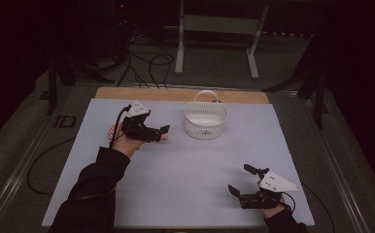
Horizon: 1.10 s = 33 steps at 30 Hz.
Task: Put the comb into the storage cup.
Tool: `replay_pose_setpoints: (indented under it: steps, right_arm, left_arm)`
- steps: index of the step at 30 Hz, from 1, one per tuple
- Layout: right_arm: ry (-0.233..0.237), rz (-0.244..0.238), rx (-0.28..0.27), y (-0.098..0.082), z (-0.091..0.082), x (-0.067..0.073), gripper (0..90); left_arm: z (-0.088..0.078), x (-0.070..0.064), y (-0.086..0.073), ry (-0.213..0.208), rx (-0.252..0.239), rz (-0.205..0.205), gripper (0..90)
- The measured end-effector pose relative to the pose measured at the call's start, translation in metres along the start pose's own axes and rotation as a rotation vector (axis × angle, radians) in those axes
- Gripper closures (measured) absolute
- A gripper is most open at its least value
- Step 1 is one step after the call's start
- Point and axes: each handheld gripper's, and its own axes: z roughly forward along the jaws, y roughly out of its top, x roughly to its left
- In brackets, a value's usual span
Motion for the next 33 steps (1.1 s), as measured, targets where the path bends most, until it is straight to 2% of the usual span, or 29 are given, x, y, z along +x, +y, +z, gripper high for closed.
replay_pose_setpoints:
  steps: [5,12,16,17,21,28,29,33]
  right_arm:
    - [0.003,-0.002,-0.004,0.0,0.0,0.0,9.1]
    - [0.002,-0.001,-0.001,0.0,0.0,0.0,9.1]
    - [0.004,-0.001,-0.005,0.0,0.0,0.0,9.1]
    - [0.005,0.0,-0.005,0.0,0.0,0.0,9.1]
    - [0.004,-0.003,-0.004,0.0,0.0,0.0,9.1]
    - [0.005,-0.002,0.0,0.0,0.0,0.0,9.2]
    - [0.012,-0.002,0.002,-0.001,0.001,0.0,9.1]
    - [0.012,-0.002,0.006,-0.001,0.001,0.001,9.1]
  left_arm:
    - [0.006,0.006,-0.001,0.017,0.001,-0.023,15.7]
    - [0.015,0.012,-0.003,0.057,0.027,-0.038,18.1]
    - [0.017,0.015,-0.005,0.055,0.031,-0.044,24.8]
    - [0.018,0.016,-0.007,0.055,0.032,-0.047,31.5]
    - [0.022,0.018,-0.009,0.068,0.041,-0.051,41.2]
    - [0.03,0.019,-0.013,0.063,0.069,-0.055,51.2]
    - [0.033,0.019,-0.015,0.049,0.077,-0.054,54.8]
    - [0.04,0.019,-0.018,0.05,0.102,-0.056,57.6]
